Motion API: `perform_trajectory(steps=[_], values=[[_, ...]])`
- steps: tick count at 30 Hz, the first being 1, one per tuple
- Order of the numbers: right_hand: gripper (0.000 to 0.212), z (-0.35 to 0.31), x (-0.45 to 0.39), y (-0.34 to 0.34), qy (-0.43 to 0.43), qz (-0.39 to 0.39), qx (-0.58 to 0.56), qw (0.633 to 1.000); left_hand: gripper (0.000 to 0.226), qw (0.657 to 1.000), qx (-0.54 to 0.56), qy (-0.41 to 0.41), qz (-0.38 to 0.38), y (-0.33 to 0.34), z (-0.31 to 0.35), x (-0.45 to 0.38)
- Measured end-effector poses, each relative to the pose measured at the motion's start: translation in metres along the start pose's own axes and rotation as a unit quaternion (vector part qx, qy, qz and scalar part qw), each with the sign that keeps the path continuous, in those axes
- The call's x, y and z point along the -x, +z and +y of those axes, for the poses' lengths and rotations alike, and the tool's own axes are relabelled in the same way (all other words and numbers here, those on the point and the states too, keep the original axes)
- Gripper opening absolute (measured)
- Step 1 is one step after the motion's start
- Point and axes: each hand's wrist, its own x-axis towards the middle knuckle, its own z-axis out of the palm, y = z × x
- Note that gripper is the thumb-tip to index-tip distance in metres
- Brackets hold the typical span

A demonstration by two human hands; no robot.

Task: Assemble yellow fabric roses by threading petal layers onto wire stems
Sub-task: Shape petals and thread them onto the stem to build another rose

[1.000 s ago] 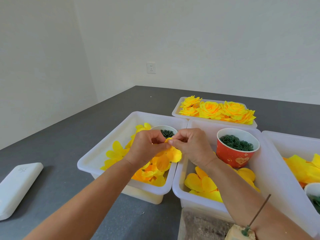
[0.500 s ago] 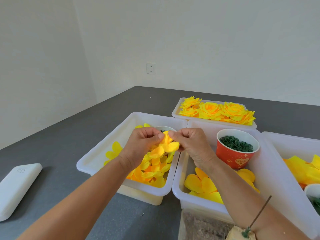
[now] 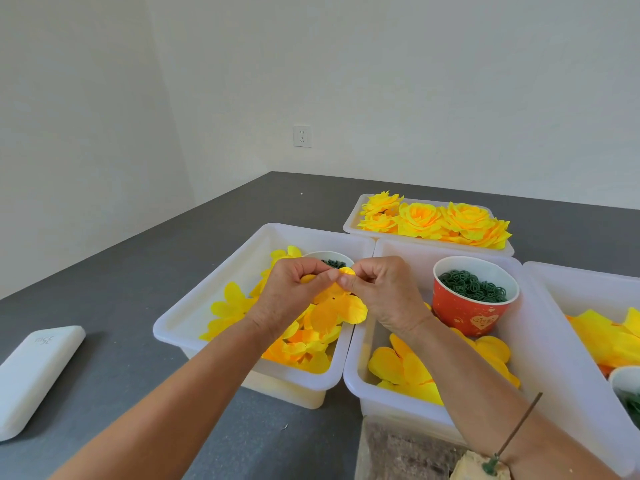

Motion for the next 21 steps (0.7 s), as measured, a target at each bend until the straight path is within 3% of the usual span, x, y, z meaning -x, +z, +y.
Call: perform_trajectory(steps=[4,8,14,21], values=[[0.039,0.0016,-0.0003,-0.0008,-0.01,-0.019,-0.007,1.0,0.006,1.0,-0.002,-0.004,-0.004,-0.0024,-0.0023,-0.0005],[0.02,0.003,-0.0005,0.0006,0.04,-0.022,-0.065,0.997,0.015,1.0,0.012,-0.026,-0.011,-0.0036,-0.004,-0.0009],[0.009,0.0046,-0.0012,-0.0002,0.078,-0.021,-0.038,0.996,0.006,0.993,0.032,-0.042,0.101,-0.0073,-0.005,-0.0057],[0.013,-0.0012,0.0002,0.0001,0.041,-0.037,-0.066,0.996,0.016,0.997,0.062,-0.044,0.022,-0.0067,-0.0004,-0.0014]])
